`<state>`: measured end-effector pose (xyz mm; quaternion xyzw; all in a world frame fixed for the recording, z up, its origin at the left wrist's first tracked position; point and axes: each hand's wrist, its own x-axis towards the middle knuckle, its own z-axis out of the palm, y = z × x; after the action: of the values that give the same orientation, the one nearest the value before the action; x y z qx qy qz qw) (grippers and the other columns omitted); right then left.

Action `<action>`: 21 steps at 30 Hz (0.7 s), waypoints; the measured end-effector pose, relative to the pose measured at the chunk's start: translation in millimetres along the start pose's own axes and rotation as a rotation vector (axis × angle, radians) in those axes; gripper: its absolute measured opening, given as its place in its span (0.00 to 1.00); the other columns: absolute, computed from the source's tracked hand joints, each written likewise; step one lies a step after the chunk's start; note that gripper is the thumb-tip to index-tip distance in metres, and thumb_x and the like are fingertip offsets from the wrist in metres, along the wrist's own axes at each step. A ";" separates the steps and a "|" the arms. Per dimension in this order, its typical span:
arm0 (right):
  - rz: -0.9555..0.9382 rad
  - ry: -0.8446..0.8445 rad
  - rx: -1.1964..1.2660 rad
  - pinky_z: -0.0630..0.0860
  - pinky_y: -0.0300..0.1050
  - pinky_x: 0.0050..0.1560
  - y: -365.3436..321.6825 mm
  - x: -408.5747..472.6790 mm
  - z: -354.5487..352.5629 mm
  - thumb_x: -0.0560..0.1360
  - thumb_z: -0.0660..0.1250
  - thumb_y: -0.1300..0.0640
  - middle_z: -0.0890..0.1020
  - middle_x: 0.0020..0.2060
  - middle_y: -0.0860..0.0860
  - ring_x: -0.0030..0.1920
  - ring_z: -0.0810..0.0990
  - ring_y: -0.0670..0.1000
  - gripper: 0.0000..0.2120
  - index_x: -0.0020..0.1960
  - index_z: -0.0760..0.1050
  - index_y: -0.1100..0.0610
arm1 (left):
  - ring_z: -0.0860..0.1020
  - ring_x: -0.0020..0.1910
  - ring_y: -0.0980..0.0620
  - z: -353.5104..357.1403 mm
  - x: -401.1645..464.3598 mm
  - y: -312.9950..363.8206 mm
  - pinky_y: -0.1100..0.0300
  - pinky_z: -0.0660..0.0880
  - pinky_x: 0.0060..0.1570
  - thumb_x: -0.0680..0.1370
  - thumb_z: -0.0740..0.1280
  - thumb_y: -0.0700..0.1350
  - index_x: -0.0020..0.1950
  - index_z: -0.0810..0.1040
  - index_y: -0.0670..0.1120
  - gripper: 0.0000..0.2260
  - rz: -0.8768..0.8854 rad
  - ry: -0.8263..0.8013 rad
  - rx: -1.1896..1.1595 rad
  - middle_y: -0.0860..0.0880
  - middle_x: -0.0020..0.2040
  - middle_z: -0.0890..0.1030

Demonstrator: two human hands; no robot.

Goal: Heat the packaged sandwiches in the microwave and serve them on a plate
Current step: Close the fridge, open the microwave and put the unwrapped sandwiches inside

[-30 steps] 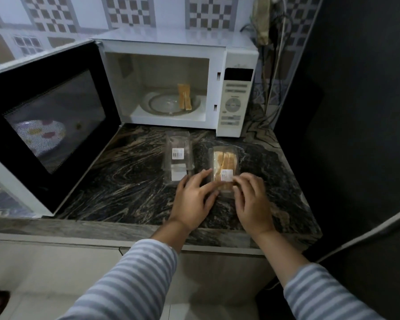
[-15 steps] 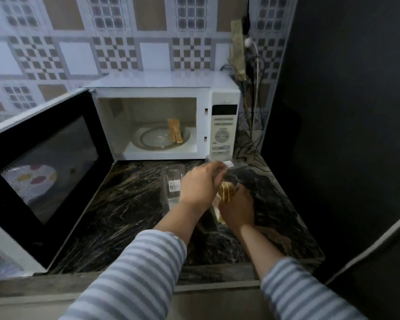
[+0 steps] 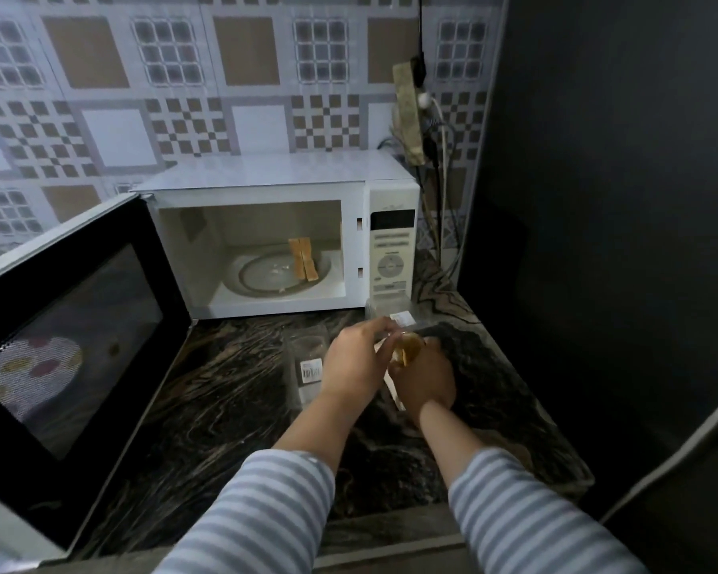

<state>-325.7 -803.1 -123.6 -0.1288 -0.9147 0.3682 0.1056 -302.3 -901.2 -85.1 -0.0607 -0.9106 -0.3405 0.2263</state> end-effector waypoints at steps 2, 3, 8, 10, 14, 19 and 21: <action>0.041 0.015 0.042 0.75 0.46 0.51 3.4 -3.3 -5.2 0.70 0.72 0.50 0.80 0.57 0.55 0.59 0.78 0.56 0.21 0.59 0.71 0.57 | 0.81 0.48 0.51 3.4 1.0 -2.7 0.57 0.77 0.45 0.78 0.66 0.49 0.56 0.82 0.50 0.09 -0.010 -0.011 0.003 0.51 0.52 0.84; 0.052 0.031 0.052 0.74 0.45 0.51 6.8 -7.7 -8.6 0.70 0.72 0.51 0.80 0.56 0.55 0.58 0.78 0.56 0.21 0.59 0.71 0.56 | 0.81 0.48 0.50 4.7 1.6 -3.2 0.56 0.77 0.45 0.78 0.66 0.49 0.56 0.82 0.50 0.10 -0.015 -0.020 0.004 0.50 0.51 0.84; 0.017 0.087 0.143 0.74 0.48 0.55 39.5 -38.5 -33.4 0.70 0.72 0.57 0.77 0.58 0.55 0.60 0.75 0.56 0.24 0.64 0.69 0.56 | 0.80 0.49 0.48 13.0 -4.0 -6.8 0.52 0.78 0.47 0.79 0.65 0.49 0.58 0.81 0.51 0.10 -0.018 -0.074 0.012 0.49 0.52 0.83; 0.037 0.097 0.207 0.74 0.46 0.53 52.8 -51.0 -45.5 0.70 0.73 0.56 0.77 0.57 0.54 0.59 0.75 0.55 0.26 0.65 0.70 0.55 | 0.80 0.53 0.48 16.8 -10.6 -12.0 0.52 0.78 0.50 0.79 0.65 0.49 0.58 0.80 0.51 0.10 -0.027 -0.085 0.060 0.50 0.56 0.82; 0.063 0.146 0.257 0.72 0.45 0.55 74.2 -64.5 -63.4 0.70 0.74 0.54 0.78 0.57 0.55 0.59 0.75 0.55 0.26 0.64 0.71 0.58 | 0.79 0.52 0.47 21.0 -24.9 -19.2 0.52 0.77 0.46 0.79 0.64 0.45 0.55 0.81 0.49 0.08 0.016 -0.127 0.151 0.51 0.56 0.79; 0.083 0.213 0.286 0.73 0.46 0.51 81.2 -69.3 -80.1 0.70 0.74 0.53 0.78 0.55 0.55 0.57 0.76 0.55 0.24 0.62 0.72 0.60 | 0.79 0.51 0.46 26.1 -36.1 -26.5 0.53 0.77 0.46 0.80 0.62 0.45 0.55 0.79 0.49 0.08 0.022 -0.257 0.298 0.52 0.60 0.76; 0.074 0.219 0.306 0.70 0.42 0.48 76.8 -69.5 -88.3 0.71 0.73 0.53 0.77 0.54 0.53 0.54 0.76 0.53 0.24 0.63 0.71 0.60 | 0.80 0.51 0.46 27.9 -37.7 -28.6 0.55 0.76 0.47 0.79 0.62 0.43 0.56 0.79 0.49 0.09 0.029 -0.314 0.359 0.53 0.62 0.75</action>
<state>-222.5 -714.4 -121.8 -0.1842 -0.8258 0.4902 0.2093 -286.7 -903.3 -137.7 -0.0847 -0.9796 -0.1562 0.0940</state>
